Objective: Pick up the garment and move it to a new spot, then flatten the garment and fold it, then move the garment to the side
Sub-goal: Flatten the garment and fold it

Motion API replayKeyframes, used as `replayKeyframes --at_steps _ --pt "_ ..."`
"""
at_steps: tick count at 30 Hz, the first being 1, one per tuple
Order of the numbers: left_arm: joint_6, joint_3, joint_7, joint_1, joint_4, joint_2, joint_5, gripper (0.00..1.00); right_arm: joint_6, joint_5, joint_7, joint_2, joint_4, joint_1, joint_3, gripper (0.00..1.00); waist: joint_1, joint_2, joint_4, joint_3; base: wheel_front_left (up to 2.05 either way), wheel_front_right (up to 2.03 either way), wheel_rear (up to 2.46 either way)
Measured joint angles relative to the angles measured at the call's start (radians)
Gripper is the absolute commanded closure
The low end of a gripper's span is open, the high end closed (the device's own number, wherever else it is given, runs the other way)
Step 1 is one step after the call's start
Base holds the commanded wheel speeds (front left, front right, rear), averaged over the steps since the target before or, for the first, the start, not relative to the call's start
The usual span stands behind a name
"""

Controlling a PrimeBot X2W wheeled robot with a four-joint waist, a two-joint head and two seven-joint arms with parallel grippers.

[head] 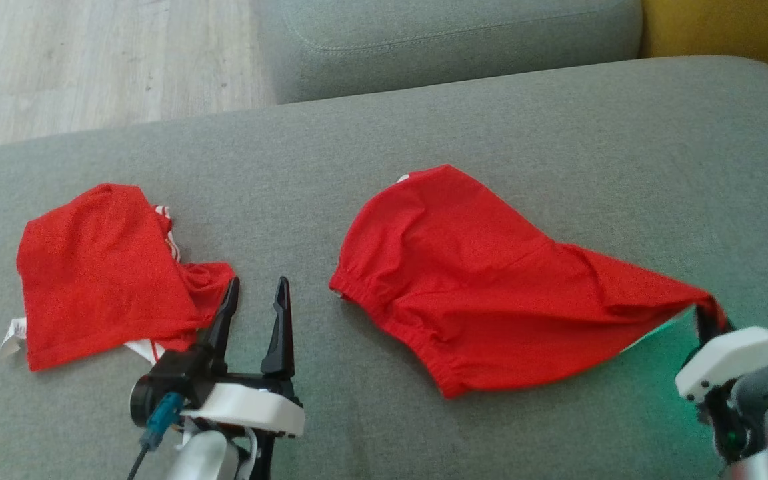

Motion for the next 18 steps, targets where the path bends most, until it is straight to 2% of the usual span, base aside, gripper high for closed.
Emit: replayKeyframes --at_steps 1,6,13,16,18 --pt "0.000 -0.002 0.000 -0.001 0.000 0.000 0.000 0.00 0.000 -0.023 -0.015 0.000 0.003 -0.010 -0.007 0.00 0.0000 0.0000 0.003 0.001 0.00 0.00 0.00" --pt "0.001 -0.006 0.000 -0.002 0.000 0.000 0.000 0.00 0.000 -0.044 -0.116 -0.001 -0.028 -0.035 0.030 0.00 0.0000 0.0000 0.008 0.005 0.00 0.00 0.00" --pt "0.001 0.010 0.000 -0.002 0.000 0.000 0.001 0.00 0.000 0.002 -0.364 -0.002 -0.188 -0.026 0.227 0.00 -0.0001 0.0000 -0.007 0.003 0.00 0.00 0.00" --pt "0.001 0.012 0.000 -0.002 -0.002 0.000 0.001 0.00 0.000 0.003 -0.430 -0.001 -0.229 0.040 0.317 0.00 -0.0001 0.0000 -0.017 0.001 0.00 0.00 0.00" --pt "0.001 0.013 0.000 -0.002 -0.005 0.000 0.006 0.00 0.000 0.035 -0.453 -0.001 -0.235 0.090 0.343 0.00 -0.0001 0.0000 -0.025 0.002 0.00 0.00 0.00"
